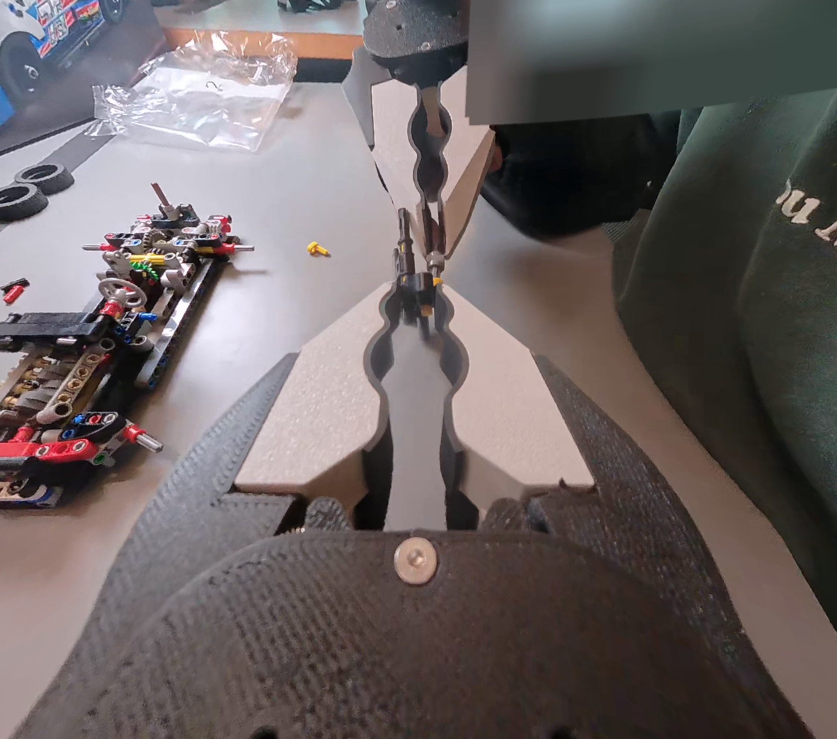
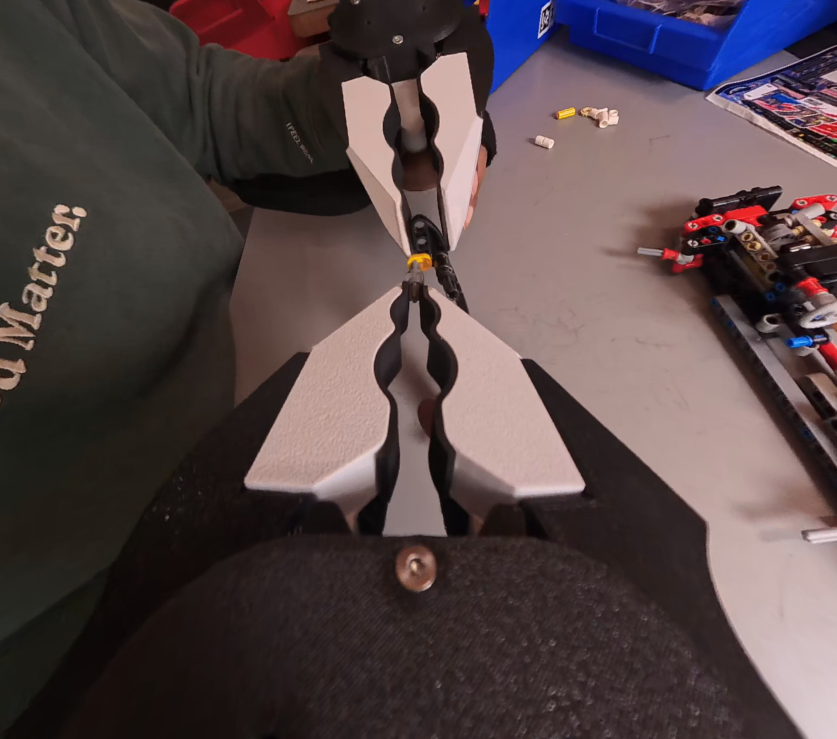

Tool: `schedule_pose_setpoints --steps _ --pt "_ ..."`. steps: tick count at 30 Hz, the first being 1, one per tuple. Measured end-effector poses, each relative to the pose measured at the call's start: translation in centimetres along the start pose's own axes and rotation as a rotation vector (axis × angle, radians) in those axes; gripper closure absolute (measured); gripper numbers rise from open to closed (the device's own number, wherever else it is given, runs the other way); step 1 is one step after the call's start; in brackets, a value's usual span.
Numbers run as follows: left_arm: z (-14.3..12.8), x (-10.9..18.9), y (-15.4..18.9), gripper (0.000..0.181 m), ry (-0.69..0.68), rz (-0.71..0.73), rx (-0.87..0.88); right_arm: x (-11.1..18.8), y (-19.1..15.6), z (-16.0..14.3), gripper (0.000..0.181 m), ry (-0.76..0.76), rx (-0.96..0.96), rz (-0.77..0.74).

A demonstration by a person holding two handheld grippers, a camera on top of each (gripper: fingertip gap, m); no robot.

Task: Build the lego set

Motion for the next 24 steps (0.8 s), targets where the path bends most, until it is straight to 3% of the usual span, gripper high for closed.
schedule_pose_setpoints --steps 9,17,24 --pt "-0.1 -0.6 0.4 0.169 -0.085 -0.01 0.003 -0.2 -0.3 -0.5 0.18 -0.056 0.109 -0.006" --pt "0.0 -1.0 0.7 0.169 -0.078 -0.048 0.041 0.1 -0.7 -0.5 0.181 -0.089 0.12 0.006" --pt "-0.8 -2.9 1.7 0.169 -0.193 -0.055 -0.008 -0.4 -1.4 -0.4 0.18 -0.165 0.12 0.02"
Point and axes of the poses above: each gripper's, where its closed fingertips meet, x back along the fingers, z out of its top, y = z × x across the jaws, the point moved 8 cm from there along x, back along the fingers, and after that the axes turned 5 degrees about -y, right-handed, at the moved point
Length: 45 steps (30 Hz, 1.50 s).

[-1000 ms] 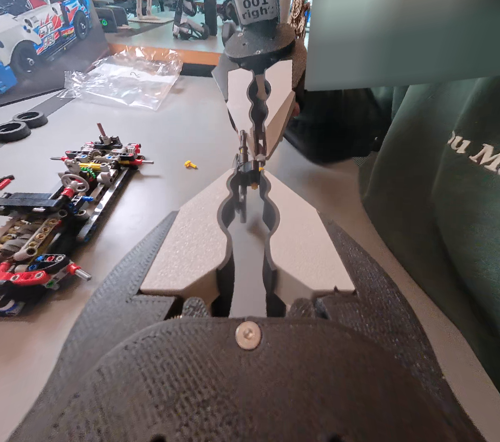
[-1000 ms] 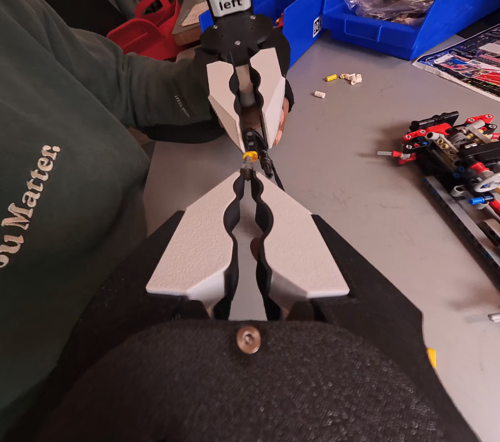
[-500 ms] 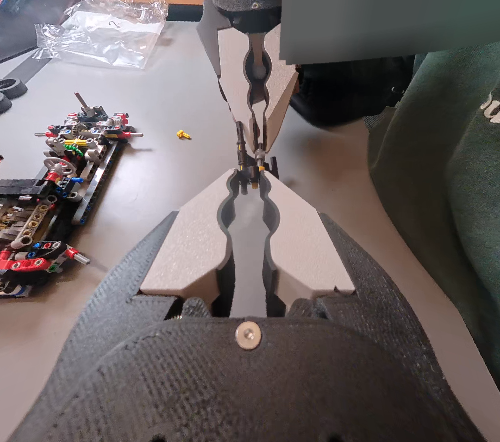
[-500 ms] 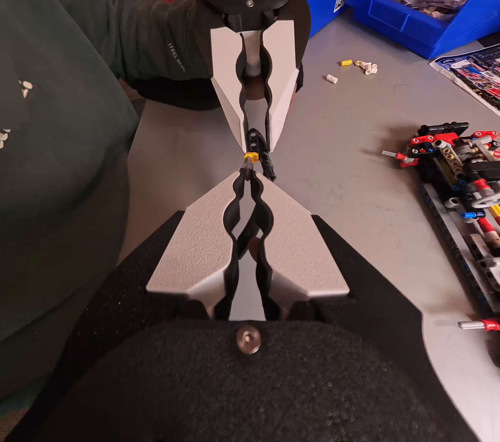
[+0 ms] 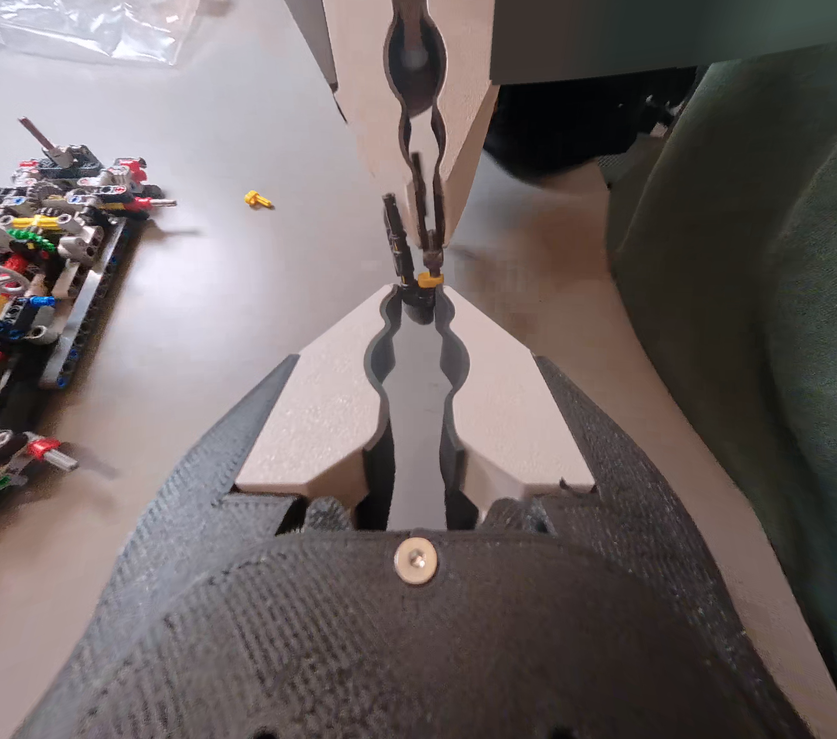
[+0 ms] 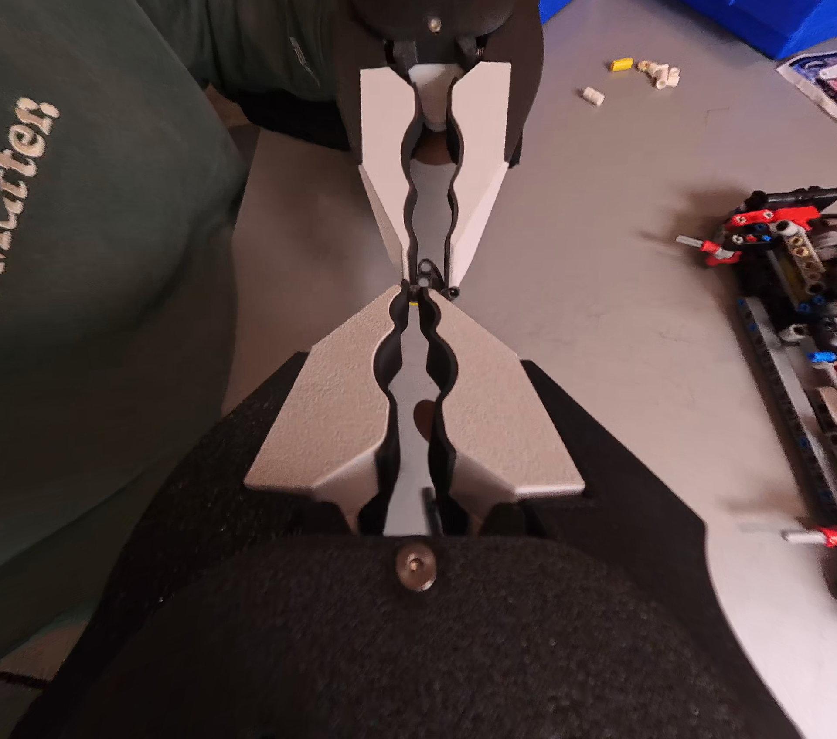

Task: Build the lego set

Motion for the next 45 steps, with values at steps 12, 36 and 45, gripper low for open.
schedule_pose_setpoints --steps 12,36,45 --pt "0.3 0.3 -0.8 0.169 0.121 -0.029 0.142 1.2 0.6 -0.3 0.181 0.062 -0.06 0.013" --pt "-0.9 0.1 -1.9 0.171 0.173 -0.058 0.312 0.3 2.0 -1.3 0.18 0.127 -0.167 0.065" --pt "-0.1 0.6 -3.4 0.169 0.296 -0.081 0.523 1.6 2.1 0.2 0.164 0.224 0.123 -0.233"
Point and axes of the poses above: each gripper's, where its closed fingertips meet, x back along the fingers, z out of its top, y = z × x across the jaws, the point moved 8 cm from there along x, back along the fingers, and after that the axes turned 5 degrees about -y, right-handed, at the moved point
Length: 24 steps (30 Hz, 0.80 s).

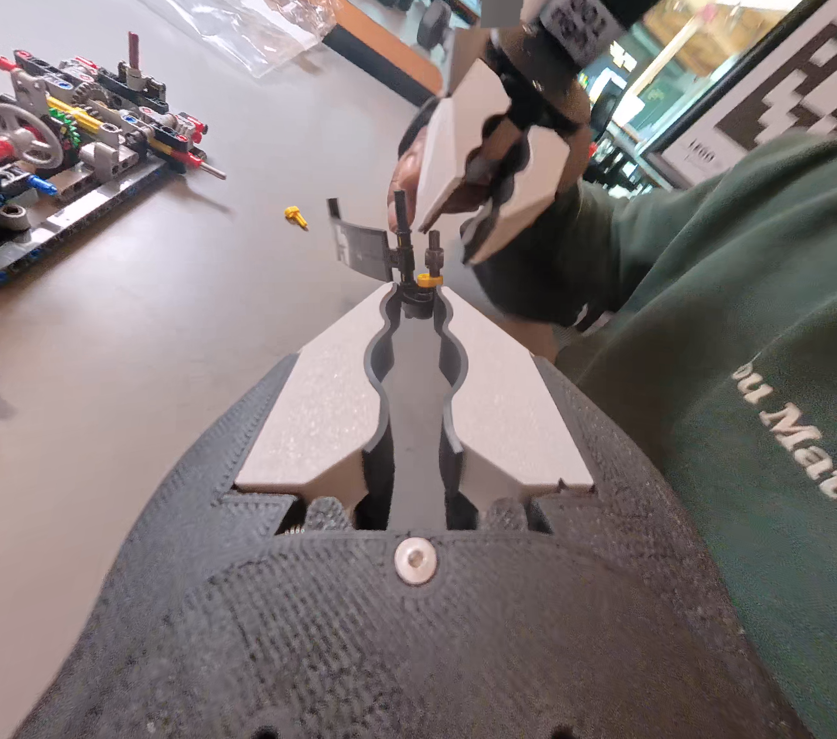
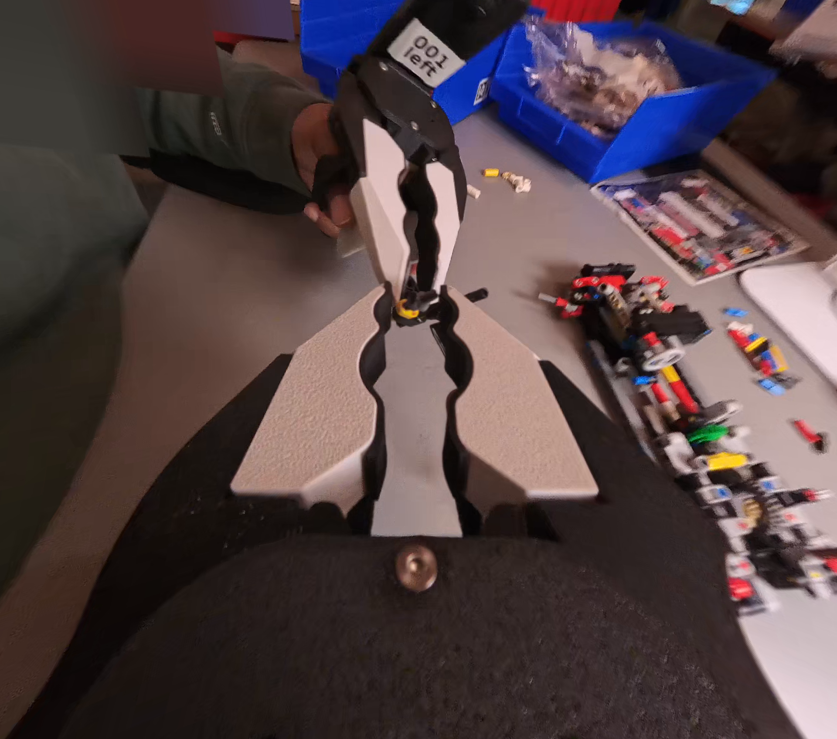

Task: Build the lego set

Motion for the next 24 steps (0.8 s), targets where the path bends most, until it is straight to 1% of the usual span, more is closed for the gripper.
schedule_pose_setpoints --steps 2,4,8,11,24 --pt "0.1 0.3 -0.2 0.169 0.029 -0.022 0.06 0.0 -0.7 0.3 0.153 -0.011 0.143 -0.065" --pt "0.1 0.4 -0.3 0.169 0.049 -0.036 0.108 -0.3 -0.9 0.3 0.15 -0.03 0.218 -0.128" --pt "0.1 0.6 -0.1 0.169 0.067 -0.071 0.162 -0.6 -0.7 0.1 0.153 -0.034 0.201 -0.139" --pt "0.0 0.4 0.0 0.169 0.055 -0.083 0.185 -0.6 -0.7 0.2 0.161 -0.03 0.214 -0.151" --pt "-0.9 -0.1 -0.2 0.17 0.013 -0.172 0.317 -0.9 -1.3 -0.3 0.161 -0.064 0.289 -0.098"
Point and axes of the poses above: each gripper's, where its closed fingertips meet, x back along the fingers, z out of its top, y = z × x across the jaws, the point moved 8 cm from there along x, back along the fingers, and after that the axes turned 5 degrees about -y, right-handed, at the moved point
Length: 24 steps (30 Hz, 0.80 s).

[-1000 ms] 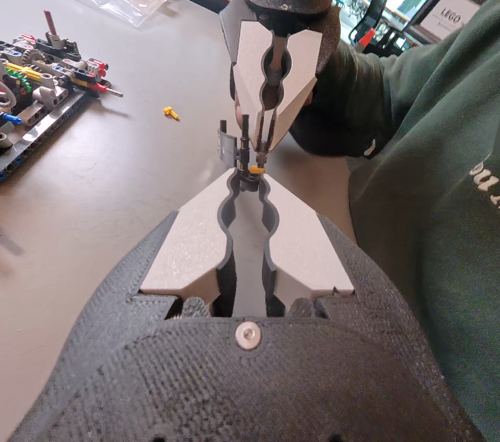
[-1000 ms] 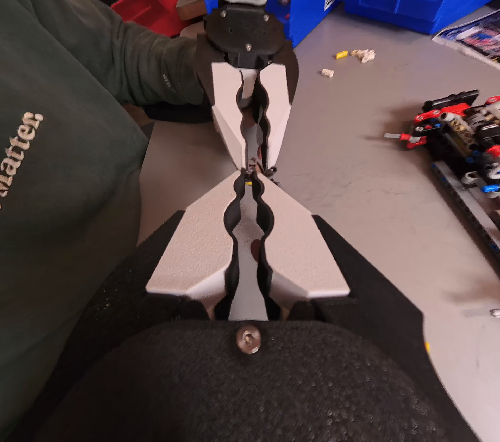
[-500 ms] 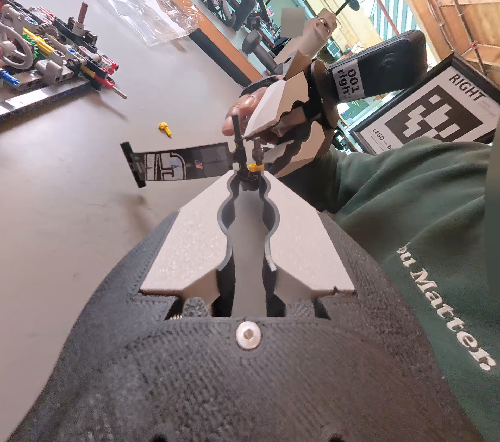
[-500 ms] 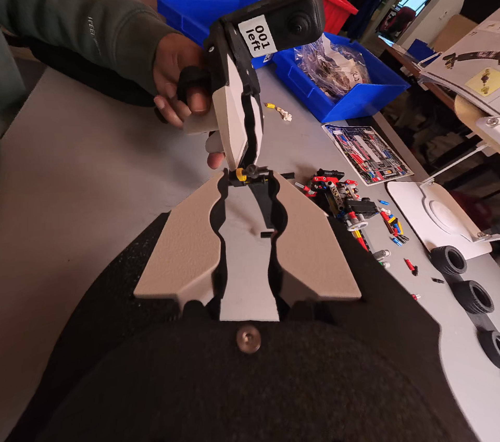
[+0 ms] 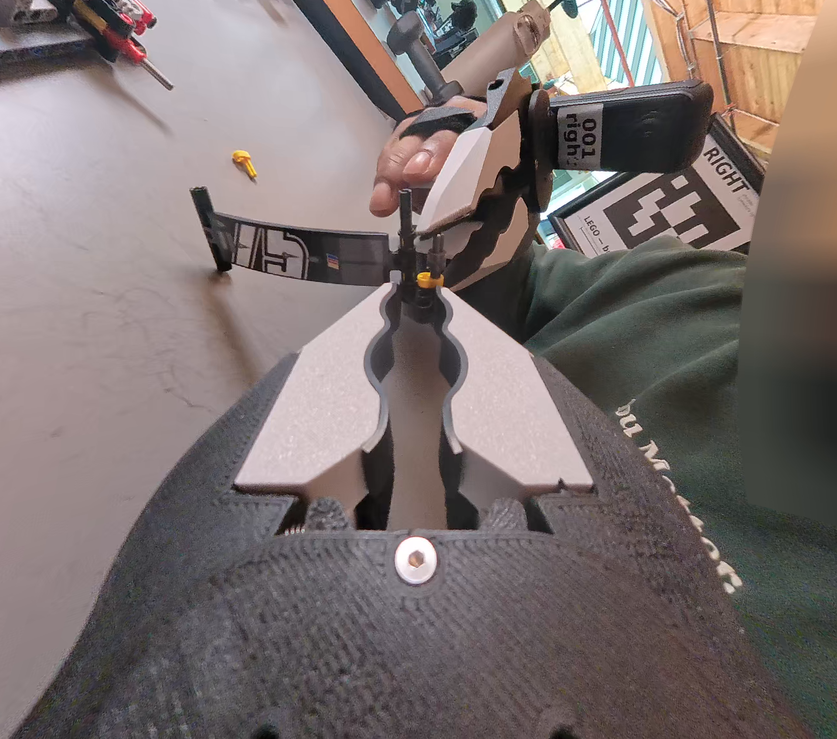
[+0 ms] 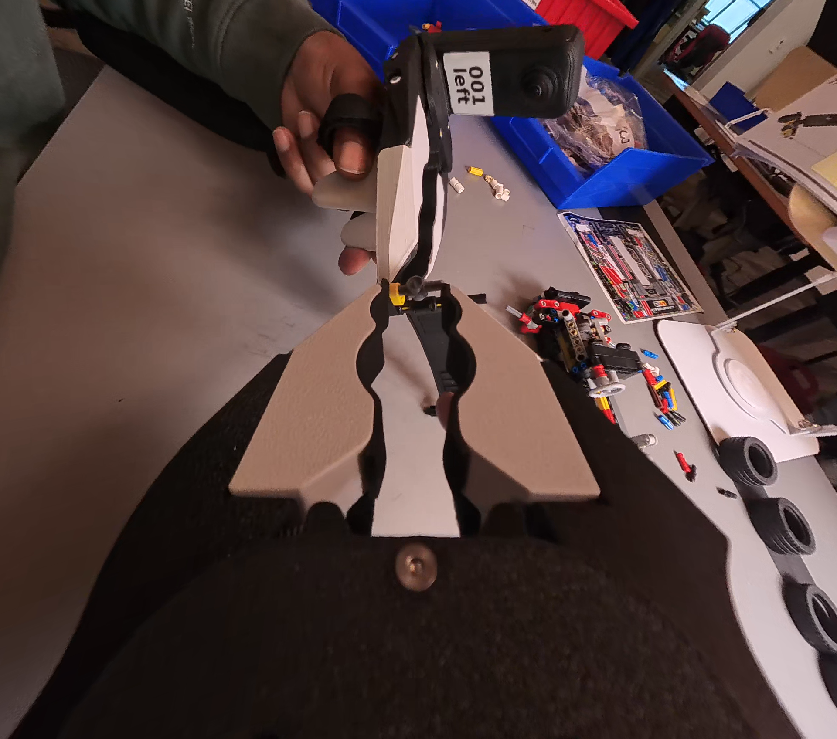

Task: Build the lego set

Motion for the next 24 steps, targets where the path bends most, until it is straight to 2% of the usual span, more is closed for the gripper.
schedule_pose_setpoints --steps 4,10,14,16,24 --pt "-0.1 0.0 -0.1 0.17 -0.004 -0.015 0.028 -0.1 -0.2 -0.1 0.169 0.004 0.004 0.029" --pt "0.0 0.2 -0.1 0.169 -0.009 -0.021 0.014 -0.1 -0.1 0.0 0.168 0.019 -0.01 0.027" --pt "-0.1 0.2 -0.1 0.169 -0.026 -0.032 0.025 0.0 -0.2 0.0 0.161 0.032 0.058 -0.01" --pt "-0.3 0.1 -0.1 0.169 -0.042 -0.034 0.028 -0.1 -0.2 0.0 0.152 0.028 0.073 -0.02" --pt "-0.9 -0.4 0.0 0.17 -0.102 -0.053 0.04 -0.2 -1.0 -0.1 0.157 0.039 0.075 0.085"
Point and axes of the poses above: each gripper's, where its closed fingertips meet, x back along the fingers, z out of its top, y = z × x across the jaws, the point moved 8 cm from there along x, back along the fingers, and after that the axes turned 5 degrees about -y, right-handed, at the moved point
